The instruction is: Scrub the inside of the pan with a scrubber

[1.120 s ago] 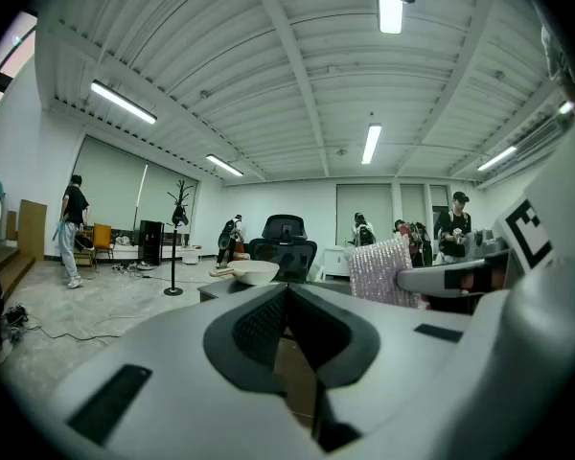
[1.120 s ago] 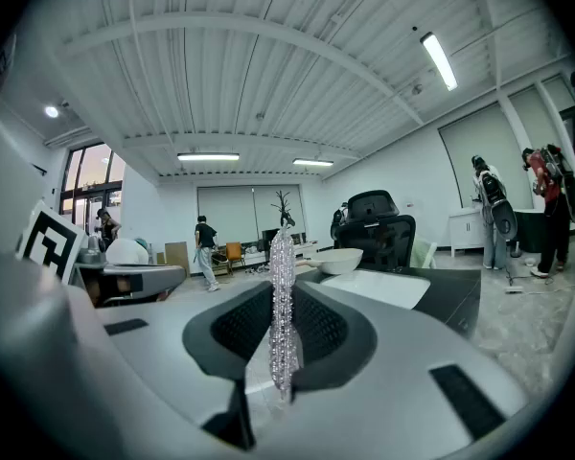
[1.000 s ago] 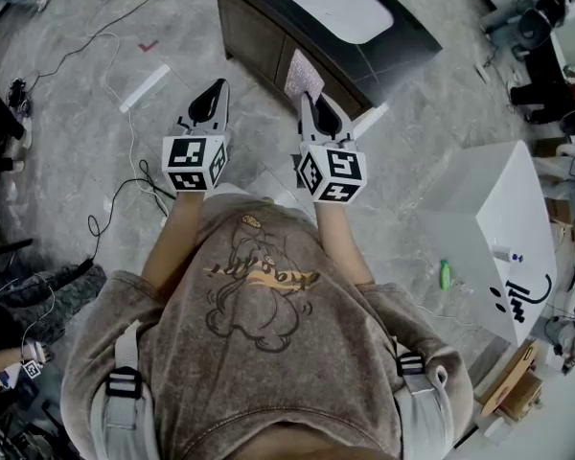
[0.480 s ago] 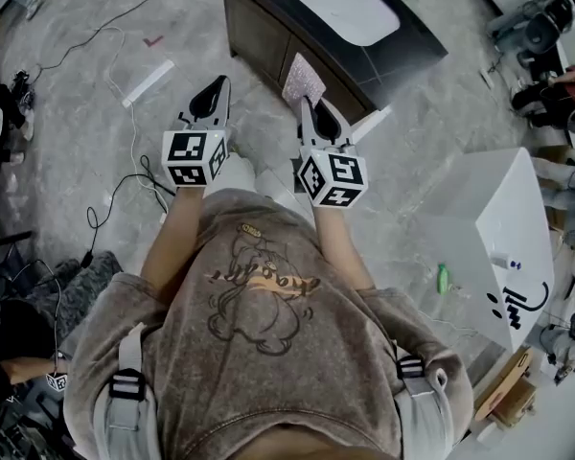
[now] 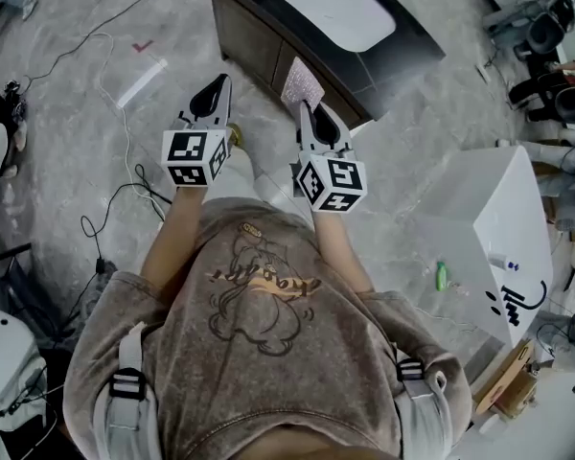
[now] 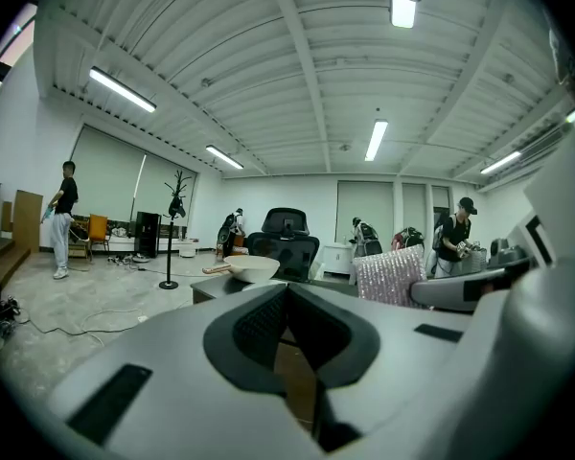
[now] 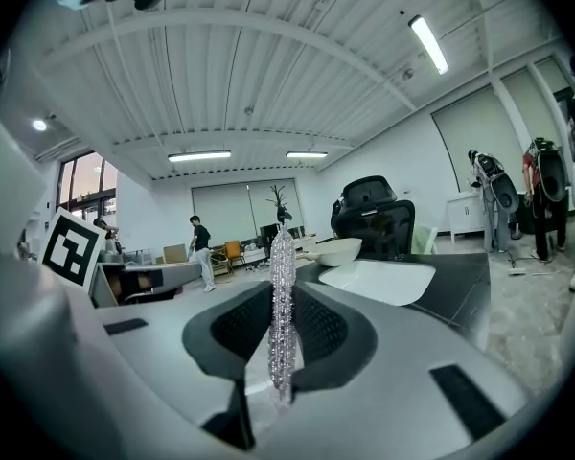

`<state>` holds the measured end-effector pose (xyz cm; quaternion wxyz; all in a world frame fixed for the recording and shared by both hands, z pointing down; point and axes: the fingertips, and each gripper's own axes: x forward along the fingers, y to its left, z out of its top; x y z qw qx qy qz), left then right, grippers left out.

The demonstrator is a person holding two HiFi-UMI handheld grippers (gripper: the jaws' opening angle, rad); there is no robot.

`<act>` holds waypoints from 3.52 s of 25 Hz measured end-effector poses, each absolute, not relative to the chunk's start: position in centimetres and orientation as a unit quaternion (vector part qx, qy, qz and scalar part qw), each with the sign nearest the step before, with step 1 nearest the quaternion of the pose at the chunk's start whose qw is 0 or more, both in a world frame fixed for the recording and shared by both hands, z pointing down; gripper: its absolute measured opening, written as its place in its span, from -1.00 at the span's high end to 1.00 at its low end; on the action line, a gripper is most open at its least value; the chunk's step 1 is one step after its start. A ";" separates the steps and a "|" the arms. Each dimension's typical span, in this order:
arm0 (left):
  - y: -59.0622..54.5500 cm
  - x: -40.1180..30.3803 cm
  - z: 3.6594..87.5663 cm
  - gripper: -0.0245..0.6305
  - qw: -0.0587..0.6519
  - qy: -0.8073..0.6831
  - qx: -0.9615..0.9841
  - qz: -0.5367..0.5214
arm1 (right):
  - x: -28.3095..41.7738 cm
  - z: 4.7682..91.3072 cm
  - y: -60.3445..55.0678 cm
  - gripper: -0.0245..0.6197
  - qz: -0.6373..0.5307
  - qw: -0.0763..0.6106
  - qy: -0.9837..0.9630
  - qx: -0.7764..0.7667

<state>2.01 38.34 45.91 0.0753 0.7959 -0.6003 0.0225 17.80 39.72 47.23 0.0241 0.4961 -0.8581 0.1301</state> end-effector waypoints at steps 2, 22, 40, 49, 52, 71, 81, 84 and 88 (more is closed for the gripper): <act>37.0 2.0 46.0 0.87 0.076 -0.599 0.797 0.024 | 17.6 47.3 38.4 0.68 0.132 0.024 -0.859 0.495; 17.3 -2.7 43.6 0.87 0.087 -0.588 0.804 0.024 | 13.6 45.1 19.2 0.68 0.138 0.034 -0.852 0.504; 4.9 -6.3 42.2 0.87 0.084 -0.554 0.828 0.032 | 9.4 44.3 7.0 0.68 0.153 0.028 -0.833 0.530; -0.4 -6.7 42.3 0.87 0.082 -0.558 0.825 0.032 | 9.5 44.4 1.9 0.68 0.154 0.034 -0.838 0.523; -2.3 -6.8 42.5 0.87 0.084 -0.562 0.822 0.031 | 9.6 44.4 -0.6 0.68 0.153 0.033 -0.841 0.518; -11.2 -5.7 43.3 0.87 0.078 -0.568 0.817 0.058 | 9.4 44.7 -11.3 0.68 0.166 0.024 -0.852 0.495; -14.3 -6.0 44.3 0.87 0.091 -0.525 0.842 0.085 | 7.3 44.6 -14.5 0.68 0.174 0.040 -0.849 0.497; -15.6 -6.0 44.8 0.86 0.096 -0.521 0.844 0.087 | 7.1 44.5 -15.5 0.68 0.167 0.043 -0.851 0.497; -16.4 -5.5 45.8 0.48 0.121 -0.509 0.847 0.095 | 7.2 44.7 -16.3 0.68 0.169 0.045 -0.849 0.498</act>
